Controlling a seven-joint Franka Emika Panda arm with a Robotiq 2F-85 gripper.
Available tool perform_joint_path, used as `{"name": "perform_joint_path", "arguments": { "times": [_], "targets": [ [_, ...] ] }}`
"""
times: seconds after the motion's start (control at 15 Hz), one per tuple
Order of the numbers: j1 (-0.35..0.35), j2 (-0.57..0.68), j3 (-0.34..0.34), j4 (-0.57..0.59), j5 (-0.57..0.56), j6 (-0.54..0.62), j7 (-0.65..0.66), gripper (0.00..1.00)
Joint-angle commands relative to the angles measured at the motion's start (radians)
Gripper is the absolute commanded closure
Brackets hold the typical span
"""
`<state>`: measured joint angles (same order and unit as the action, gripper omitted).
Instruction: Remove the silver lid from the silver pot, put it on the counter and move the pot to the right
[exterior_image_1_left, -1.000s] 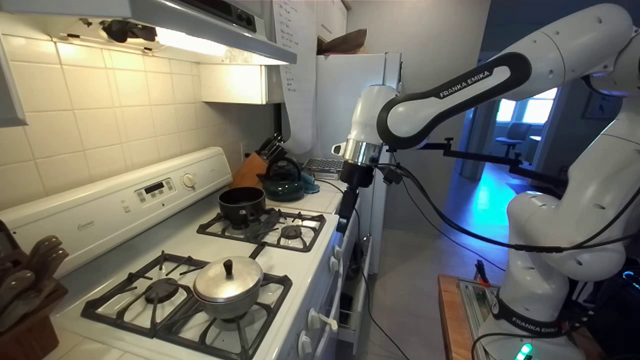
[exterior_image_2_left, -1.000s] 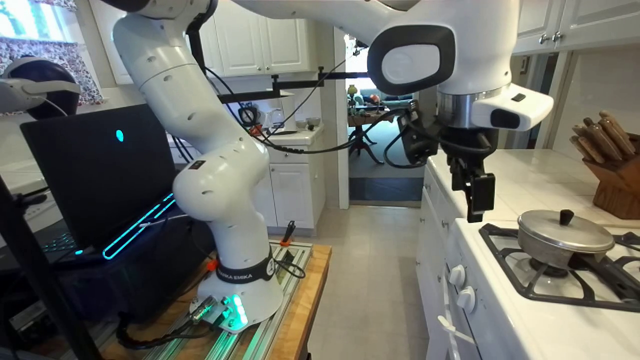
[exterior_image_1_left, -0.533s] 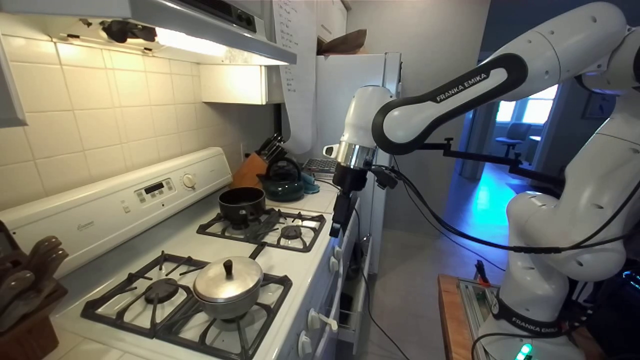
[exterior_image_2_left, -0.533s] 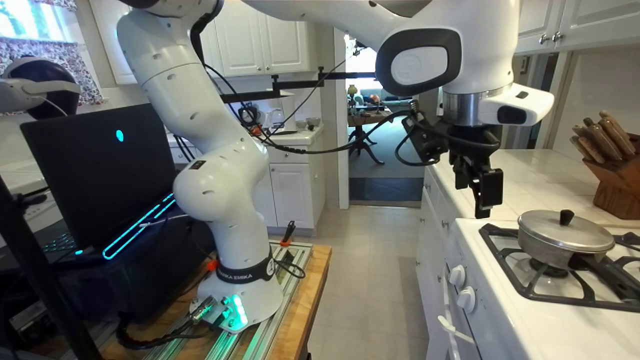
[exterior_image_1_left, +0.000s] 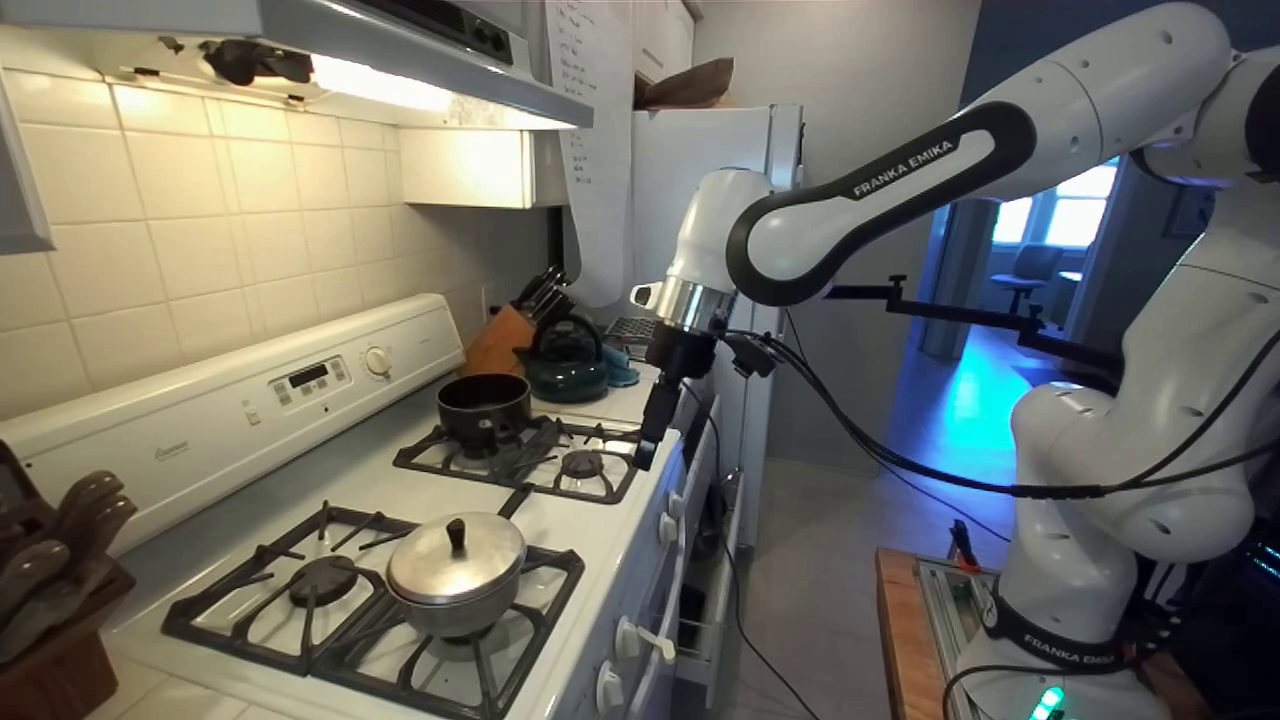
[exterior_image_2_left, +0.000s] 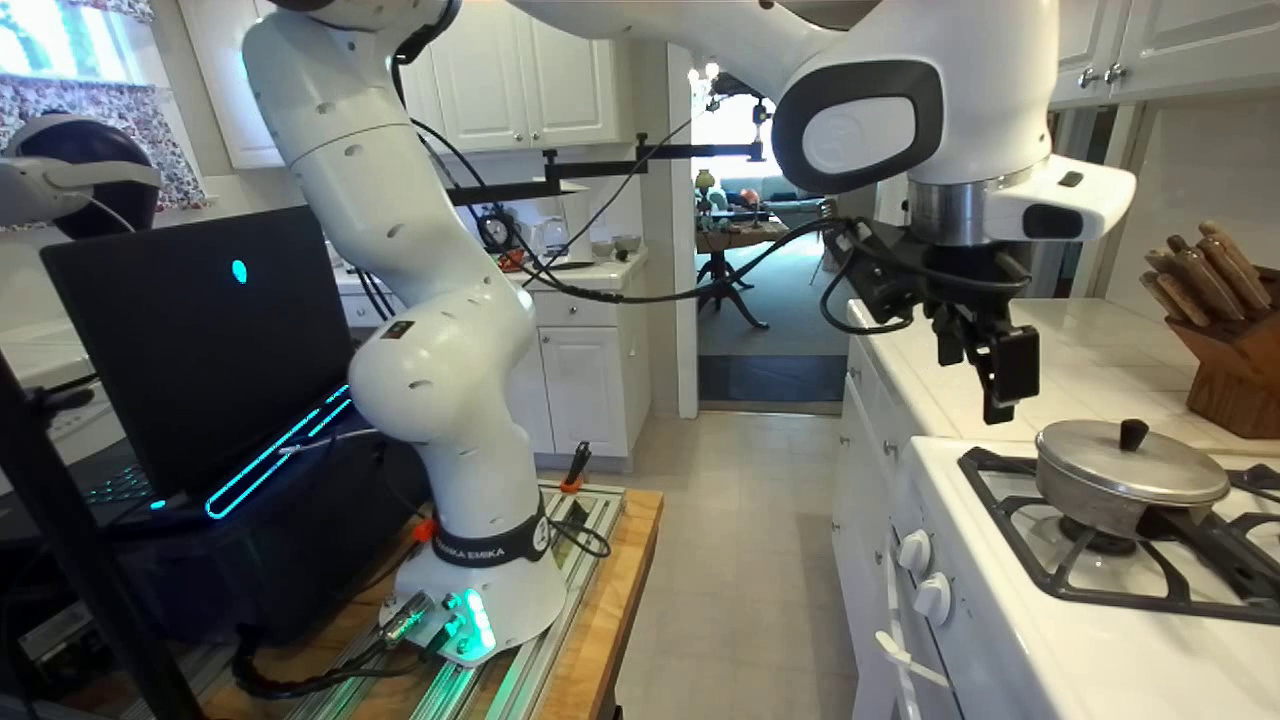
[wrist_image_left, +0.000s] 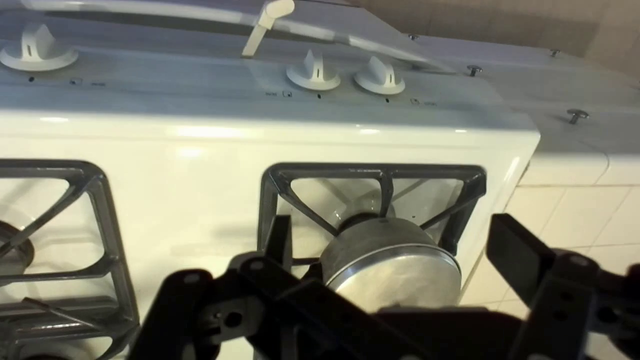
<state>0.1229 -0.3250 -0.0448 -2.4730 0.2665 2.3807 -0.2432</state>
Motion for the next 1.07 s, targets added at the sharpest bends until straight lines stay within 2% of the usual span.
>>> {"name": "perform_joint_path", "arguments": {
  "times": [0.0, 0.4, 0.73, 1.0],
  "targets": [
    [0.020, 0.114, 0.006, 0.095, 0.055, 0.068, -0.011, 0.00],
    [0.014, 0.254, 0.054, 0.218, 0.032, 0.075, 0.011, 0.00],
    [-0.007, 0.356, 0.091, 0.311, -0.055, 0.069, 0.113, 0.00],
    [-0.007, 0.421, 0.100, 0.382, -0.086, 0.066, 0.145, 0.00]
  ]
}}
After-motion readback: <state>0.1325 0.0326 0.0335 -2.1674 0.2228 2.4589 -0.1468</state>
